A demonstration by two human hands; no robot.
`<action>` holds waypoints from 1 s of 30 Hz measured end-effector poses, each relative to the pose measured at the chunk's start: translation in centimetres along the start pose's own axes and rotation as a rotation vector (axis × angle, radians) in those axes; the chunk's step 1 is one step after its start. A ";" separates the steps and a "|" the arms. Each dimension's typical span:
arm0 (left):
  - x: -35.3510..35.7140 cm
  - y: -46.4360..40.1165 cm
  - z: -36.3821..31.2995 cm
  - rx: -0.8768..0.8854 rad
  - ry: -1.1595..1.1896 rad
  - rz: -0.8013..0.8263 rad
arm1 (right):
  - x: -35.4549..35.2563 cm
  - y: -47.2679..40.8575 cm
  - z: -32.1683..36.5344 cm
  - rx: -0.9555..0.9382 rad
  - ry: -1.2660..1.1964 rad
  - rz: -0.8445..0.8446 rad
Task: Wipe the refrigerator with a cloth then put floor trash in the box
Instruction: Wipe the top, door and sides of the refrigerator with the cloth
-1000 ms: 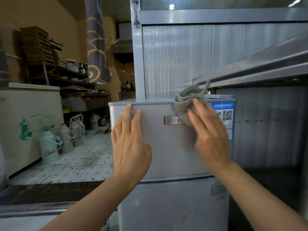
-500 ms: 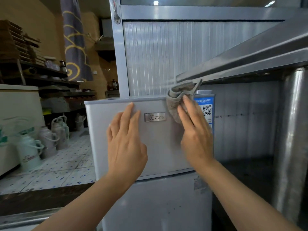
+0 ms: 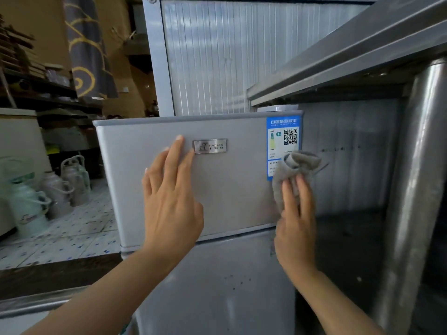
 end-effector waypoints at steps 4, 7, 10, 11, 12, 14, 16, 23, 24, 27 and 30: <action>0.9 1.8 0.3 0.010 -0.032 0.068 | 1.3 4.9 -0.5 -0.115 0.049 0.108; 0.9 2.1 0.4 0.040 -0.056 0.098 | 0.1 1.1 0.3 -0.109 0.007 0.055; 0.4 1.7 0.6 0.059 -0.060 0.086 | -1.9 -5.6 2.5 -0.148 -0.072 -0.032; 0.4 1.7 0.5 0.065 -0.067 0.087 | -2.5 -7.7 3.4 -0.187 -0.088 -0.067; 0.5 1.7 0.6 0.069 -0.074 0.093 | -3.0 -9.5 4.3 -0.217 -0.094 -0.096; 0.8 1.8 0.7 0.070 -0.087 0.104 | -3.2 -11.3 5.6 -0.238 -0.093 -0.142; 1.0 1.9 1.0 0.072 -0.099 0.115 | -2.6 -9.7 6.3 -0.251 -0.106 -0.164; 1.4 3.7 2.1 0.090 -0.163 0.168 | 2.6 6.5 6.0 -0.676 0.009 0.120; 1.4 4.0 2.2 0.090 -0.179 0.186 | 2.6 6.8 6.0 -0.718 0.037 0.133; 1.0 4.5 2.8 0.083 -0.212 0.213 | 1.0 3.6 7.1 -0.751 0.097 0.059; 0.3 4.3 3.1 0.069 -0.204 0.190 | -0.6 -2.7 9.2 -0.635 0.046 -0.033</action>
Point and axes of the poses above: each hand's wrist, its own y-axis away from the middle knuckle, its own x-axis out of the palm, z = x × y, the point moved 10 cm from there along -y, towards the middle knuckle, and after that the axes turned 10 degrees about y, right-handed, at the moved point
